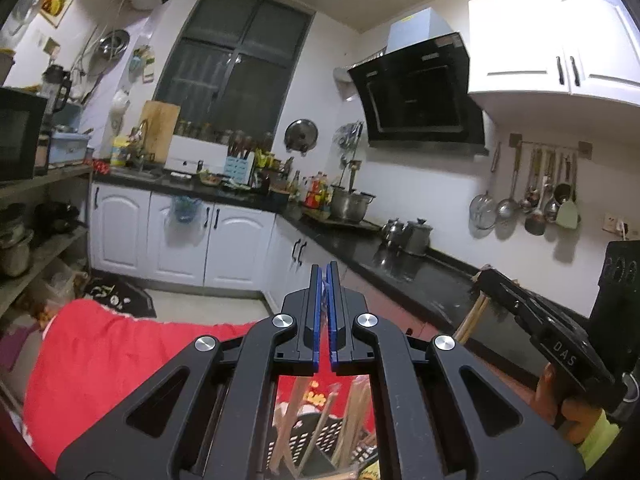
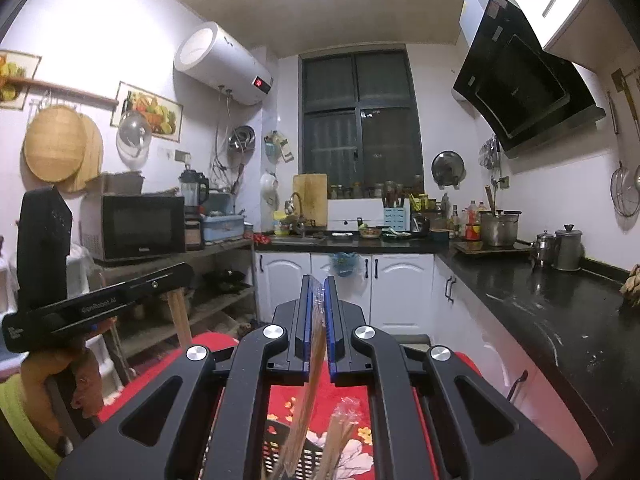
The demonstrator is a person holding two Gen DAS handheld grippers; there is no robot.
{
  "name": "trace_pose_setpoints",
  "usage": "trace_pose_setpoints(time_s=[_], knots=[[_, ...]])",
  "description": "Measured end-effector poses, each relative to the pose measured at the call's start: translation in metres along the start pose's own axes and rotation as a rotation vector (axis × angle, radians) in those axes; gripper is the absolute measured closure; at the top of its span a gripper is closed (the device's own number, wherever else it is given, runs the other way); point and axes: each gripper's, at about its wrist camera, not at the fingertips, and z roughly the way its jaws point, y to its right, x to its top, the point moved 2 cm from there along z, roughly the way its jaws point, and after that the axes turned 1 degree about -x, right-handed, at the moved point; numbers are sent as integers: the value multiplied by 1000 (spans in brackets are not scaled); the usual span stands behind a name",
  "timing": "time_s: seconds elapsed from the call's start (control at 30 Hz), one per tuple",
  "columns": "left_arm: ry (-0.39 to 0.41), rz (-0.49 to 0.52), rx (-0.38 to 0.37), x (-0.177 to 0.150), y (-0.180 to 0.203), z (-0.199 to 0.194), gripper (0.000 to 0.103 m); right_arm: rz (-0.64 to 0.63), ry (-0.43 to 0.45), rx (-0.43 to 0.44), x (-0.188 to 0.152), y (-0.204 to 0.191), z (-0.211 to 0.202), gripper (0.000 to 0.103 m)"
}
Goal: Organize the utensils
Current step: 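Lift the held chopsticks with both tools and lower them into the caddy, then open the left tool in the caddy while the right tool opens, releasing chopsticks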
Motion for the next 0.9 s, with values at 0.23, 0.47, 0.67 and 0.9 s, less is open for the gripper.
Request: trace_pose_setpoints(time_s=[0.23, 0.47, 0.67, 0.9], knots=[[-56, -20, 20, -33, -18, 16, 102, 16, -73, -29, -27, 1, 23, 97], [-102, -45, 24, -59, -29, 20, 102, 38, -123, -34, -47, 1, 34, 97], [-128, -78, 27, -71, -36, 18, 102, 59, -154, -32, -59, 1, 37, 97], [-143, -115, 50, -76, -44, 5, 68, 102, -192, -33, -69, 5, 35, 71]])
